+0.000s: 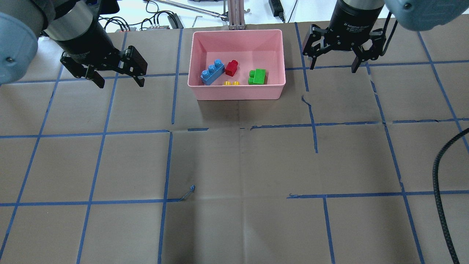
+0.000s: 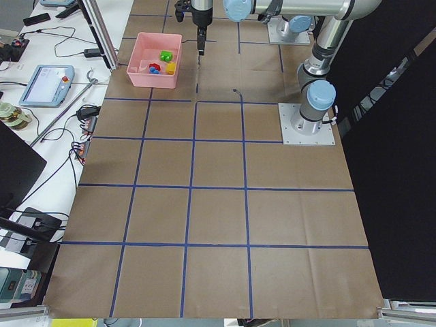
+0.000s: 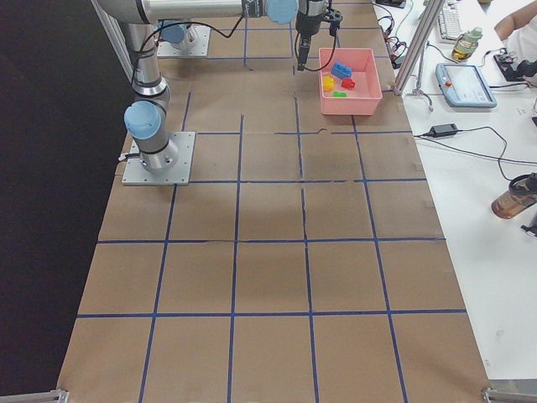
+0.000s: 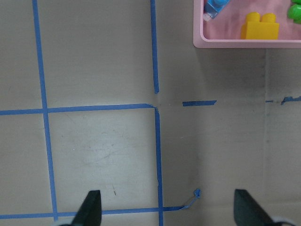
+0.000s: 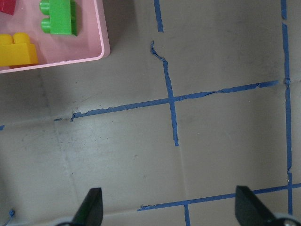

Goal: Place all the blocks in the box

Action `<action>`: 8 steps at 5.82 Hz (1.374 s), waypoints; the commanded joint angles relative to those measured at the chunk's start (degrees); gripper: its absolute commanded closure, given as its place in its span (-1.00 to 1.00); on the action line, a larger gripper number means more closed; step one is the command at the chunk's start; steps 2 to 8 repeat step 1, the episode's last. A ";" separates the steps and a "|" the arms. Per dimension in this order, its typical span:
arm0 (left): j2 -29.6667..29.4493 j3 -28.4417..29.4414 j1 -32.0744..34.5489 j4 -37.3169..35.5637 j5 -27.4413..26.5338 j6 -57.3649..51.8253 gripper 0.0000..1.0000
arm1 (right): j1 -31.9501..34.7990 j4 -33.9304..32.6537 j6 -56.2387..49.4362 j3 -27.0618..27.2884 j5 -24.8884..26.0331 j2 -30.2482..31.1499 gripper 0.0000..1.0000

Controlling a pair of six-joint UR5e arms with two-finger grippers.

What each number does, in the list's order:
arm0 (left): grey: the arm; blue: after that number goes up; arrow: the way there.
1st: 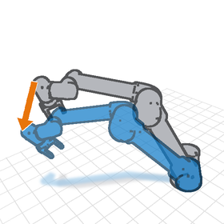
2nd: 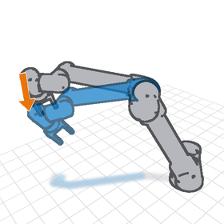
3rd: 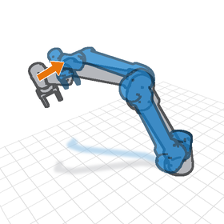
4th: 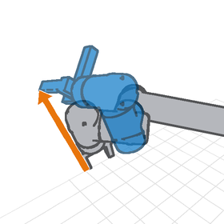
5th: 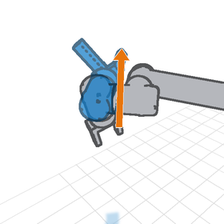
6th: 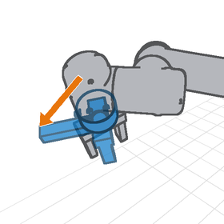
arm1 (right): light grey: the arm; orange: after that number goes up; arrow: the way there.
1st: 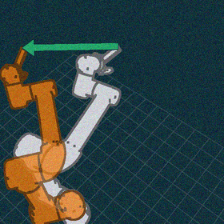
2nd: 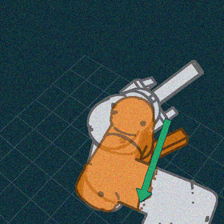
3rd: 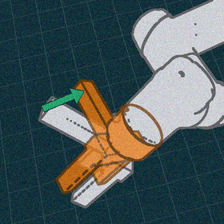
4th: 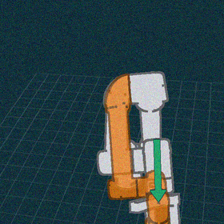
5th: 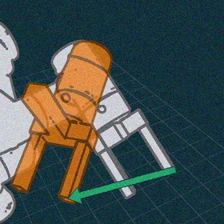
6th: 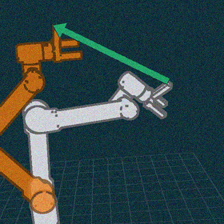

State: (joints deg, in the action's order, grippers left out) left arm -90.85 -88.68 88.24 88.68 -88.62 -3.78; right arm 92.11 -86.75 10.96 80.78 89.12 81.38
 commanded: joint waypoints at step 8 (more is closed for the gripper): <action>0.06 0.00 0.00 0.00 -0.06 0.00 -0.99 | -0.09 0.00 -0.06 0.08 0.00 -0.08 -0.99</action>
